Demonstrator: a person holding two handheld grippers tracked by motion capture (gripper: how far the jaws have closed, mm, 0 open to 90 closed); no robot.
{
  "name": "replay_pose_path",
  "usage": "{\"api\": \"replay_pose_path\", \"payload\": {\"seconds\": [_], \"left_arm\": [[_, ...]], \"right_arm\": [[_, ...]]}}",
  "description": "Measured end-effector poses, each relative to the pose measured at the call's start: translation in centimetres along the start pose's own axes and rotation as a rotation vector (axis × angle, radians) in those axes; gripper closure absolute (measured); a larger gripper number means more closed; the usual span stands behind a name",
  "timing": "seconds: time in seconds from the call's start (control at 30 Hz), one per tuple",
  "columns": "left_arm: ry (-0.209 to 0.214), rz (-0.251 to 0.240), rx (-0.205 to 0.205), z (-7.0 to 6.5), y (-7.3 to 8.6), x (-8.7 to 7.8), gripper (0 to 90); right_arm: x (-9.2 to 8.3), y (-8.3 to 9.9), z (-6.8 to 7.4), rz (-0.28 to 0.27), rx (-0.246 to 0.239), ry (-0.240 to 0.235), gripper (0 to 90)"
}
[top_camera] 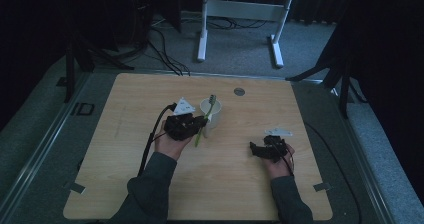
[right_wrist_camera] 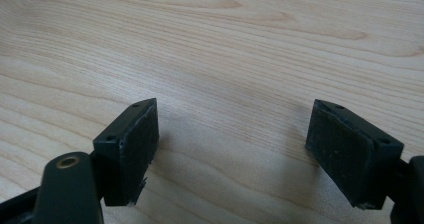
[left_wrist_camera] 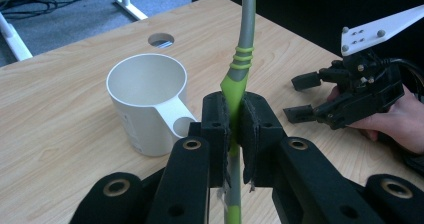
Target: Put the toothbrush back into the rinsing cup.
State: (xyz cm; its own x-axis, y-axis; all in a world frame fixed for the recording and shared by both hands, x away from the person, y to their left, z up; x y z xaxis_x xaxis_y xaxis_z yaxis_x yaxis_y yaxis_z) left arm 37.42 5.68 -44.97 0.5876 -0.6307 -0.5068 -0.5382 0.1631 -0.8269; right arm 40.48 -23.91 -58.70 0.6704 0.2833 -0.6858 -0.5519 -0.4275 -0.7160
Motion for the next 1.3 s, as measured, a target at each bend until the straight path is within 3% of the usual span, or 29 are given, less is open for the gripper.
{"api": "replay_pose_path", "payload": {"seconds": [1.3], "left_arm": [[-0.005, -0.093, -0.045, 0.46, -0.69, 0.25, 81.5]], "right_arm": [[0.01, -0.01, 0.01, -0.001, 0.001, 0.0, 20.7]]}}
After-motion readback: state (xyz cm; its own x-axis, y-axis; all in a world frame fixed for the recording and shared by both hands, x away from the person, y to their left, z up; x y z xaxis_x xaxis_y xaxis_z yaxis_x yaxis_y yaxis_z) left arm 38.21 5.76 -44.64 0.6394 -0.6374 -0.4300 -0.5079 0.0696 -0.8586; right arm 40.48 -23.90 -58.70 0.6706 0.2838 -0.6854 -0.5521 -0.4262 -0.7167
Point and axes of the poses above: each handheld gripper's, and its own axes: x roughly forward along the jaws, y roughly out of its underside, z roughly to its left, the point moved 4 cm from there along x, roughly forward along the jaws, and after that the axes turned 10 degrees about -x, right-handed, at the moved point
